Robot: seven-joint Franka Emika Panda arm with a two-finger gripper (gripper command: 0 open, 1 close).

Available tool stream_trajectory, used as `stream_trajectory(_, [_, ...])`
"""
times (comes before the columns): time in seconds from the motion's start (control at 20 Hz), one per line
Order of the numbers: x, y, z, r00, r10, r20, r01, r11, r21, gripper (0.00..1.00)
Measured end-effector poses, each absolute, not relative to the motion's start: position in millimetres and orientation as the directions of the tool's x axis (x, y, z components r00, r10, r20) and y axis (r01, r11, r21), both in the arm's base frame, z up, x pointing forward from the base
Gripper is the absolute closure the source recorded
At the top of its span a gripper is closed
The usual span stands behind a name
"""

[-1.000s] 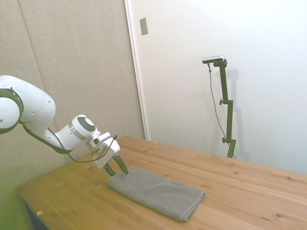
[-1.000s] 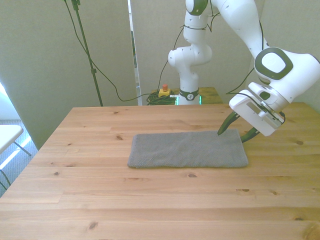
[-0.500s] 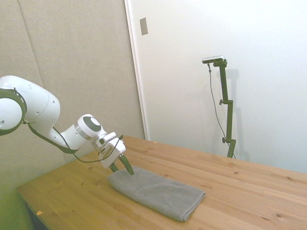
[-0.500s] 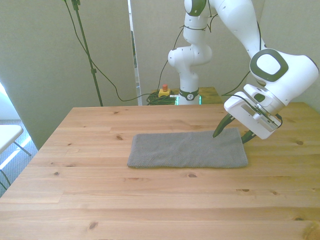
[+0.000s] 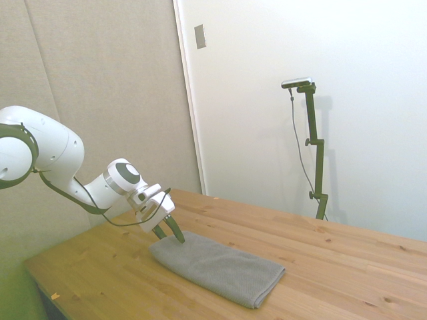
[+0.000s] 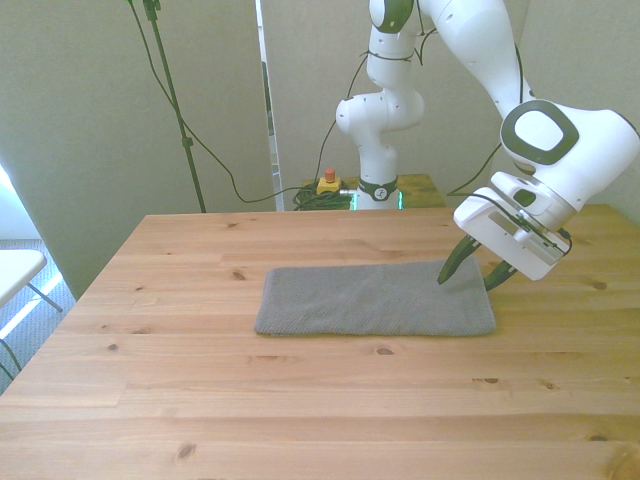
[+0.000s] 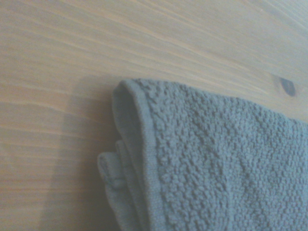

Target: Fold the towel

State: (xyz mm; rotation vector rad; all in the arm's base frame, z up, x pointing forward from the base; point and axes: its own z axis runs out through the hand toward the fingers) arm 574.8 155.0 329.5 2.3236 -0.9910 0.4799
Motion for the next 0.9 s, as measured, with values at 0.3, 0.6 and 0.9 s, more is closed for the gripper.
stream_trajectory(0.3, [574.0,158.9,326.3,0.668,-0.539,0.513,-0.735,-0.586,0.341,1.00])
stream_trajectory(0.6, [576.9,159.1,331.2,0.657,-0.555,0.510,-0.741,-0.598,0.304,1.00])
stream_trajectory(0.9, [574.4,135.6,372.0,0.619,-0.611,0.494,-0.769,-0.598,0.224,1.00])
